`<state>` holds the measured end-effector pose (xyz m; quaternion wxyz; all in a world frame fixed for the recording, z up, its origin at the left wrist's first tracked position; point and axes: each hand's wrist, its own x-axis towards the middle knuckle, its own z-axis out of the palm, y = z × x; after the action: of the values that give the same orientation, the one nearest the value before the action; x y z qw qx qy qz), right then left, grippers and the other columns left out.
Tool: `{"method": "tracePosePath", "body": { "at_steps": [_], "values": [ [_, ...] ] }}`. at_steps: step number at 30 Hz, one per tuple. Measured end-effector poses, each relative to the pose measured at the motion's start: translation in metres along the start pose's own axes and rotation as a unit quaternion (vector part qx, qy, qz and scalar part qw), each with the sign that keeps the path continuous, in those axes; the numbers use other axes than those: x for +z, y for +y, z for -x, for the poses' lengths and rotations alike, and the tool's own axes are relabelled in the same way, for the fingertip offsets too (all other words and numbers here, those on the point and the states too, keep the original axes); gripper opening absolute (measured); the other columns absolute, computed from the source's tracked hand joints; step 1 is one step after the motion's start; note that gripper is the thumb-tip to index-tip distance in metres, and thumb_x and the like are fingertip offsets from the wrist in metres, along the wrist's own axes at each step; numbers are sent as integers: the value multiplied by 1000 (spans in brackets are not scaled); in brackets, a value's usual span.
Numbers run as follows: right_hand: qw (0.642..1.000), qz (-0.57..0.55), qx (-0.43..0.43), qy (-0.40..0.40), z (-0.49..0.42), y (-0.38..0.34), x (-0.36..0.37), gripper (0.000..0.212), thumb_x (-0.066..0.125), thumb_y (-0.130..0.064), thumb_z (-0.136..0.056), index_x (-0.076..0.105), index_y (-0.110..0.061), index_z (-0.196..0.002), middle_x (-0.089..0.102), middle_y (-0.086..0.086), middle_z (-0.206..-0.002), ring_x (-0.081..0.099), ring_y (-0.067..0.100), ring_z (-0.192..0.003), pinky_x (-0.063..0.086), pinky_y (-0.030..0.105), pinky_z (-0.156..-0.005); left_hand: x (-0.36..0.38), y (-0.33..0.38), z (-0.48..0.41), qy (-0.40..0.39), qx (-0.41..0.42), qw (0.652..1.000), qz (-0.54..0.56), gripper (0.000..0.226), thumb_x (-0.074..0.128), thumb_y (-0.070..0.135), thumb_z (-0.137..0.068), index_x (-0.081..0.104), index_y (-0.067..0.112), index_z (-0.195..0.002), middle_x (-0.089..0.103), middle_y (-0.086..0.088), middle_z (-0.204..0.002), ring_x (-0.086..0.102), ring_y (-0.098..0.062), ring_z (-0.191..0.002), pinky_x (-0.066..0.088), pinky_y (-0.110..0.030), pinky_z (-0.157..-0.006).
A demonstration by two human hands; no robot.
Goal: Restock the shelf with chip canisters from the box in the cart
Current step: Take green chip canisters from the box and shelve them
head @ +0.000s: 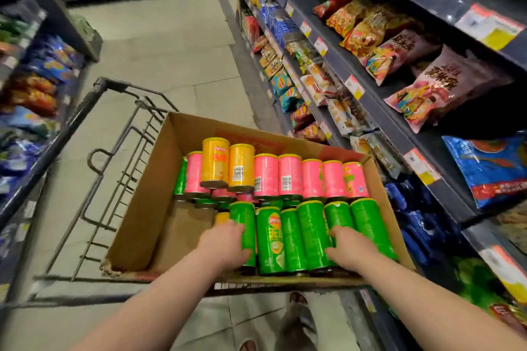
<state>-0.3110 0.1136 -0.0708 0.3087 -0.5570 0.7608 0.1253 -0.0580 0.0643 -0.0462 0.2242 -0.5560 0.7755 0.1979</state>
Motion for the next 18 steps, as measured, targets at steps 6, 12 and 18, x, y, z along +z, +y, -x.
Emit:
{"method": "tracePosePath", "body": {
  "at_steps": [6, 12, 18],
  "values": [
    [997, -77, -1, -21, -38, 3, 11, 44, 59, -35, -87, 48, -13, -124, 57, 11, -126, 56, 28, -115, 47, 33, -90, 17, -1, -38, -56, -73, 994, 54, 77, 57, 45, -86, 20, 17, -148, 39, -7, -142, 46, -27, -126, 44, -41, -100],
    [985, -164, 31, -50, -60, 3, 19, 57, 63, -42, -85, 45, -11, -130, 58, 12, -128, 55, 29, -117, 46, 31, -91, 36, -4, -63, -90, -176, 963, 181, 90, 65, 43, -82, 12, 14, -149, 45, -14, -136, 53, -30, -120, 46, -41, -98],
    [984, -163, 47, -55, -69, 2, 24, 72, 72, -55, -72, 49, -13, -126, 58, 8, -123, 58, 26, -110, 50, 32, -89, 49, -1, -77, -81, -246, 915, 308, 101, 74, 48, -73, 15, 13, -146, 51, -13, -131, 56, -30, -114, 49, -42, -95]
  ]
}}
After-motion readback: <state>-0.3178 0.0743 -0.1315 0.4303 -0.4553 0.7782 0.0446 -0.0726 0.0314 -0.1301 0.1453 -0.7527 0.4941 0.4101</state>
